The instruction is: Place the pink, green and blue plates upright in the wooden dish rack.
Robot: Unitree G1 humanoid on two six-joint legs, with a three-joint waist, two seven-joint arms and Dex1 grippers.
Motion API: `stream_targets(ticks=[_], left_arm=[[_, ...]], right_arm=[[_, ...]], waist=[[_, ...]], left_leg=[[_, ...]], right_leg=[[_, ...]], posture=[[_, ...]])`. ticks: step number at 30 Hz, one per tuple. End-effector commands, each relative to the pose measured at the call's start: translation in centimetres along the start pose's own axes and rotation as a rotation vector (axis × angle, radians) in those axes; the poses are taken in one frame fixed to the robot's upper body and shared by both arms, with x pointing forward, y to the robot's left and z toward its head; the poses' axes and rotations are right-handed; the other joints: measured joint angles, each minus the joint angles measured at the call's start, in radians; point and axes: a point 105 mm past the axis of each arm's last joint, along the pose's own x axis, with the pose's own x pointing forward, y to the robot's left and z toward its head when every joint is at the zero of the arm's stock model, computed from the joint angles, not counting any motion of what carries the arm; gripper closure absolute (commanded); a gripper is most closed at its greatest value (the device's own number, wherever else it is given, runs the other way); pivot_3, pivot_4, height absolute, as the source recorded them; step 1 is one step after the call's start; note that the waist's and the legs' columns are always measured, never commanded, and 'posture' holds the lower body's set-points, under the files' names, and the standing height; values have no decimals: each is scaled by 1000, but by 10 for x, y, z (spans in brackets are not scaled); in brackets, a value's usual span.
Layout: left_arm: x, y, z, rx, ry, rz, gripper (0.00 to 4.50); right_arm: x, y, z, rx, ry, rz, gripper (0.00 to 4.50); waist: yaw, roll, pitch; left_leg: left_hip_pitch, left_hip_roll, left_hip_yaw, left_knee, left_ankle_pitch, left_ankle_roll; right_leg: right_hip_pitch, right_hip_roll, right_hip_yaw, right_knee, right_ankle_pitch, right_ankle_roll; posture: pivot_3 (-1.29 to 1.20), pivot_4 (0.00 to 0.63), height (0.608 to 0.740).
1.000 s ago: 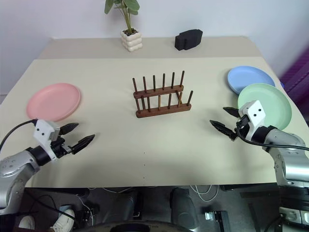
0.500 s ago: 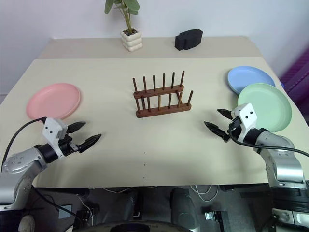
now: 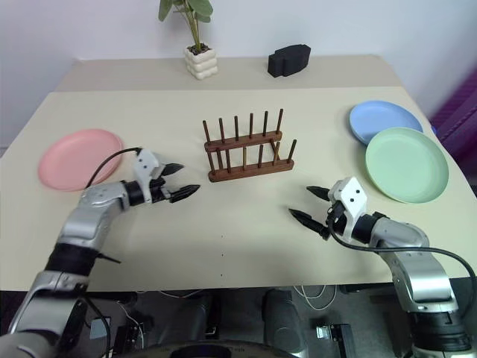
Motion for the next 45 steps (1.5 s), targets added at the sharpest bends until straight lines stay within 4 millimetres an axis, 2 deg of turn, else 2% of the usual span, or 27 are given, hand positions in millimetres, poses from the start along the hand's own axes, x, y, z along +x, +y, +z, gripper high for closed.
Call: stream_targets(ticks=[1,7,14,17,20,21,23,27,31,34,40,45], left_arm=[[12,0,4,68,16,-60,59],[25,-4,4,92,28,-140,59],[41,-24,3,106,23,-234,59],[46,-22,3,107,28,-203,789],[46,-18,2,93,20,-169,2198],[45,-18,2,90,15,-164,2813],[42,-18,2,82,4,-160,3680],[33,-26,1,94,-12,-158,3722],[21,-55,14,102,-76,-181,3722],[19,-69,19,98,-89,-186,3722],[19,-76,16,113,-49,-211,3722],[9,-86,15,187,-20,-358,3722]], right_arm=[[2,8,13,-20,-53,-7,666],[-2,11,12,-11,-61,-56,666],[-2,13,9,-1,-65,-83,666],[-1,12,9,-2,-67,-86,644],[0,12,9,-6,-68,-86,644],[0,11,9,-7,-68,-86,644],[0,10,10,-9,-68,-85,644],[0,10,11,-18,-65,-81,644],[-3,6,10,-21,-55,-93,644],[-7,3,6,-15,-38,-100,644],[-15,-1,-4,-13,14,-94,644],[-30,-7,-12,-10,70,-93,644]], waist=[[5,0,0],[6,-2,1],[7,-2,1],[7,-2,1],[6,-2,1],[5,-2,1],[3,-2,1],[2,-2,1],[2,-2,1],[10,-2,1],[7,-2,1],[5,-1,1]], left_leg=[[0,0,0,0,0,0],[0,-1,0,2,0,0],[0,-1,-1,2,0,0],[0,-1,-1,4,0,0],[0,-1,-1,6,0,0],[0,-1,-1,6,0,0],[0,0,-1,7,0,1],[1,0,-1,8,0,1],[0,1,-1,8,-1,2],[0,1,-2,8,-1,2],[0,0,-1,12,-1,2],[0,1,-1,12,-1,2]], right_leg=[[0,0,0,0,0,0],[1,-1,-1,0,0,0],[2,-1,-1,1,0,1],[3,-1,-1,1,0,1],[3,-1,-1,1,1,2],[3,-1,-1,1,1,2],[4,-1,0,2,1,2],[4,0,0,3,1,2],[4,0,0,2,1,2],[4,-1,0,2,1,2],[6,-1,0,1,-1,-1],[6,-1,0,1,-1,-1]], posture=[[0,150,740],[0,150,740],[0,150,740],[0,150,740],[0,150,740],[0,150,740],[0,150,740],[0,150,740],[0,150,740],[0,150,740],[0,150,740],[0,150,740]])
